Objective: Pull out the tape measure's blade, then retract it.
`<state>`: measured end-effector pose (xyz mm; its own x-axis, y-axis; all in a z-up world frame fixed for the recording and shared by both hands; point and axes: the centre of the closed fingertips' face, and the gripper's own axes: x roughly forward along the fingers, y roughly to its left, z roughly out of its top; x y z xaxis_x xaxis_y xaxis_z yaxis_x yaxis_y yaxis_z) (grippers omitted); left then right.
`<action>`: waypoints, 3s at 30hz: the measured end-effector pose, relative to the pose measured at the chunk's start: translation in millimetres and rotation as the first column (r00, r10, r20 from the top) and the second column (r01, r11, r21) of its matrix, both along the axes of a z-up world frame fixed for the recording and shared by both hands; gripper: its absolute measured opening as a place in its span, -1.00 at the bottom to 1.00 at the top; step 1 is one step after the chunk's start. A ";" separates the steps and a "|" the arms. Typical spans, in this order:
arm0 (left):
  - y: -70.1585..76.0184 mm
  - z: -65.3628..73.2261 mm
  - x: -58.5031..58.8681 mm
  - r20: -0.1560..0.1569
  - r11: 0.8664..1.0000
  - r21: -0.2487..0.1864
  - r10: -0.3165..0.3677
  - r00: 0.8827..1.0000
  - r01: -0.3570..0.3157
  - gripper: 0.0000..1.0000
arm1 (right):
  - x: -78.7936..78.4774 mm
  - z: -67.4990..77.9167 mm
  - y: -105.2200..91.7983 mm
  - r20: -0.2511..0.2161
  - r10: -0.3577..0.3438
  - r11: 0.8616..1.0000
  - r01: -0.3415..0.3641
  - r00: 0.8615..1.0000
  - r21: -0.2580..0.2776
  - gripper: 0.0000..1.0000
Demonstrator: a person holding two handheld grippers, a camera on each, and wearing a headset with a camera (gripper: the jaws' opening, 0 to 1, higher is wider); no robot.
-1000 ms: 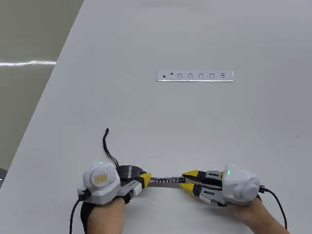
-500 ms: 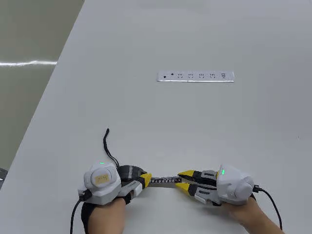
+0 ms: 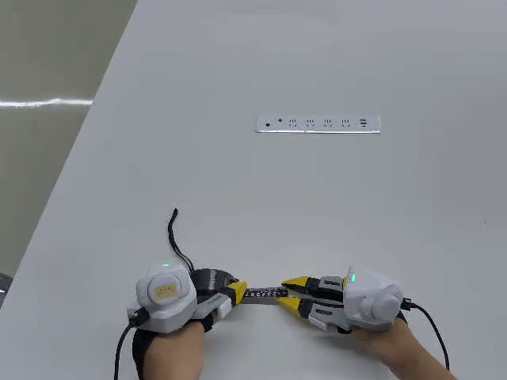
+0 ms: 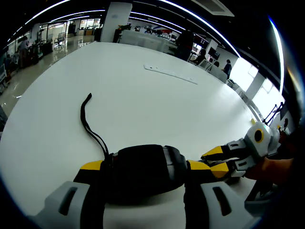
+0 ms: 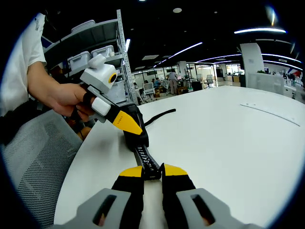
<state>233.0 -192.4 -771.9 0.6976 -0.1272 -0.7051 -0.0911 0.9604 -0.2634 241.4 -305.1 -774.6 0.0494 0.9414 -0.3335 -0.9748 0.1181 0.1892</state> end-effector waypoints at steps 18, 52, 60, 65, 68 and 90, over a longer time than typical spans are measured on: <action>-0.1 0.2 0.3 0.000 1.000 0.000 -0.002 1.000 0.002 0.27 | -3.7 -1.9 15.8 -0.010 0.013 1.000 -0.013 1.000 -0.002 -0.76; 0.2 0.8 0.1 -0.002 1.000 -0.003 -0.005 1.000 0.005 0.26 | -9.0 -5.4 35.8 -0.029 0.033 0.999 -0.034 0.999 -0.017 -0.77; 0.5 0.1 0.6 0.002 1.000 -0.001 -0.014 1.000 0.014 0.26 | -11.3 -4.7 35.0 -0.032 0.027 0.999 -0.027 0.999 -0.017 -0.77; 0.5 0.1 0.6 -0.008 1.000 -0.001 -0.022 1.000 0.022 0.25 | -11.7 -4.5 34.9 -0.027 0.030 0.999 -0.030 0.999 -0.019 -0.77; 0.6 0.6 0.5 -0.002 1.000 -0.001 -0.023 1.000 0.023 0.25 | -11.7 -3.7 34.9 -0.023 0.025 0.999 -0.026 0.999 -0.020 -0.77; 0.4 0.4 0.0 0.000 1.000 0.003 -0.026 1.000 0.026 0.25 | -12.2 -3.8 40.5 0.006 0.034 0.999 -0.034 0.999 -0.030 -0.77</action>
<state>233.1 -192.0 -771.5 0.6944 -0.1431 -0.7052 -0.0660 0.9632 -0.2604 229.2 -264.7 -778.4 0.0194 0.9324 -0.3610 -0.9795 0.0902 0.1801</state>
